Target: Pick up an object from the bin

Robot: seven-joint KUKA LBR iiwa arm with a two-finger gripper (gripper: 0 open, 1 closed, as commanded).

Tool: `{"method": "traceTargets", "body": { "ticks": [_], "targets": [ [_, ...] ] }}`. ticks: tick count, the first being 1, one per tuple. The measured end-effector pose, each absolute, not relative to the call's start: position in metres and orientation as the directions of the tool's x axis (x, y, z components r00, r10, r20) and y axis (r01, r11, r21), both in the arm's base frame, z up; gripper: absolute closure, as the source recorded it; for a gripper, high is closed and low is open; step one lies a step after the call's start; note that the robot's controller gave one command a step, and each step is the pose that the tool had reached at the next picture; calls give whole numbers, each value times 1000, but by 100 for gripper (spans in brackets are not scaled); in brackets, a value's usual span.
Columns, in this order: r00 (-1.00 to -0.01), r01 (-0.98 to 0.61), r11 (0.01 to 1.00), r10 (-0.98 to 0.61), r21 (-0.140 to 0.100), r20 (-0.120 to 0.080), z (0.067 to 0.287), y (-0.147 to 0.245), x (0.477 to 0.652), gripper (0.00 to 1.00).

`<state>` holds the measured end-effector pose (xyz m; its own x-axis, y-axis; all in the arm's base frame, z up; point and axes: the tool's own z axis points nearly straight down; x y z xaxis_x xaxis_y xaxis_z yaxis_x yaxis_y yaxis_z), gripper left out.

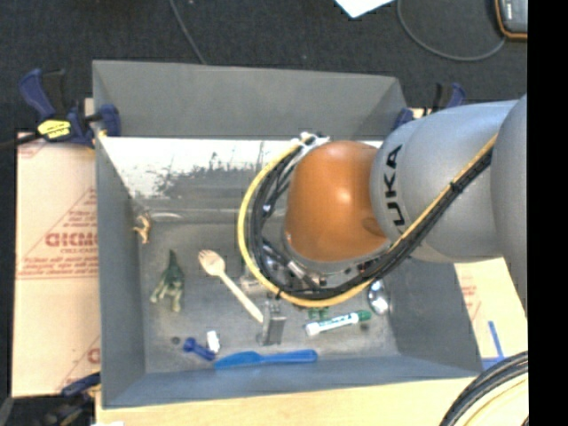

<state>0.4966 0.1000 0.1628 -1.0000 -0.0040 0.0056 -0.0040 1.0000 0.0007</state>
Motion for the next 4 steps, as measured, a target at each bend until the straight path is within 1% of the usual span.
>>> {"method": "traceTargets", "body": {
  "ticks": [1, 2, 3, 4],
  "targets": [
    [-1000, 0, 1000, 0, 2, -2, 166, 100, 499, 0],
    [-999, 46, 999, 46, 4, -5, 70, 111, 562, 0],
    [-900, 437, 900, 437, 10, -12, 71, 127, 565, 0],
    [-998, 62, 998, 62, 3, -9, 72, 110, 564, 0]
  ]
}}
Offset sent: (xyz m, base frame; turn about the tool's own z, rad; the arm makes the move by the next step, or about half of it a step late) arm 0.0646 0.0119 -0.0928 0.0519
